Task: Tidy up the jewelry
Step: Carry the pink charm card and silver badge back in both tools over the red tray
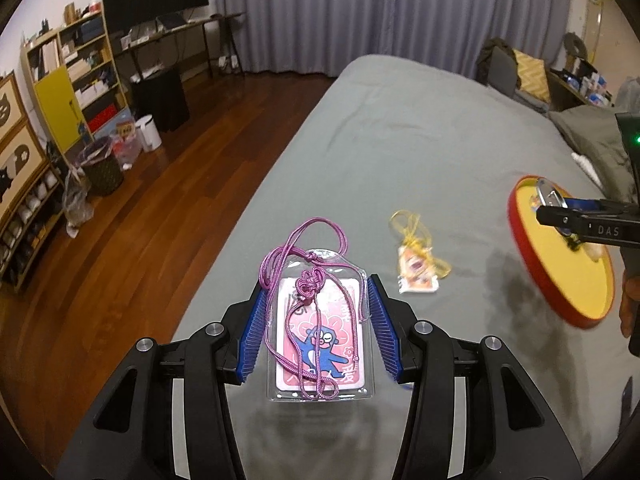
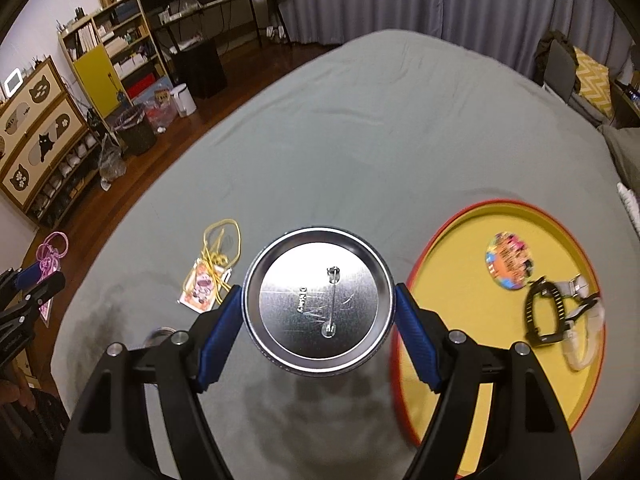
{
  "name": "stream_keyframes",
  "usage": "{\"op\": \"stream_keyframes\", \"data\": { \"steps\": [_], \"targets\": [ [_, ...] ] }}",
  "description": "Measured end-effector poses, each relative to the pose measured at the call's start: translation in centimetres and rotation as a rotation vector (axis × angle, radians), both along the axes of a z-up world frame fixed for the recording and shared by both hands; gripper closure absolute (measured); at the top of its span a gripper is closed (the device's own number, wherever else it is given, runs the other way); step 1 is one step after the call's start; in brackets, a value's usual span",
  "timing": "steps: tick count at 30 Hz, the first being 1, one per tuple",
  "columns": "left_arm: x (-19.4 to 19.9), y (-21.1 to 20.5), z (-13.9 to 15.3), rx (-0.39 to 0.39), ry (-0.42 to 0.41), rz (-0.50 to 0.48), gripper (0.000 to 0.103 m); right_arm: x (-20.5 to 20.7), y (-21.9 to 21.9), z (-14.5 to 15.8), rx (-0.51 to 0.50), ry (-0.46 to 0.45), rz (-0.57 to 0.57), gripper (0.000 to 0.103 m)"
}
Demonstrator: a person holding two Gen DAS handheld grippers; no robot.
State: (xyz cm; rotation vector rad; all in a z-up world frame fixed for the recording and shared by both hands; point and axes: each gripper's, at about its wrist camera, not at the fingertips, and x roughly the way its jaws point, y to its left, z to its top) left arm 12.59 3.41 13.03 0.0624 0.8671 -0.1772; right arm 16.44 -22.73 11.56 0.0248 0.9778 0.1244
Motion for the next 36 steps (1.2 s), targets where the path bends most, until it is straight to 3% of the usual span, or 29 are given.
{"op": "stream_keyframes", "data": {
  "steps": [17, 27, 36],
  "targets": [
    [-1.6, -6.9, 7.8, -0.014, -0.117, -0.11, 0.056, -4.3, -4.6, 8.7, -0.017, -0.16, -0.014, 0.033],
    [-2.6, -11.0, 10.8, -0.043, -0.161, -0.164, 0.056, -6.5, -8.1, 11.3, -0.037, -0.202, -0.058, 0.033],
    [-3.0, -15.6, 12.1, -0.062, -0.175, -0.217, 0.056, -8.0, -11.4, 12.0, -0.04, -0.217, -0.1, 0.033]
  ]
}}
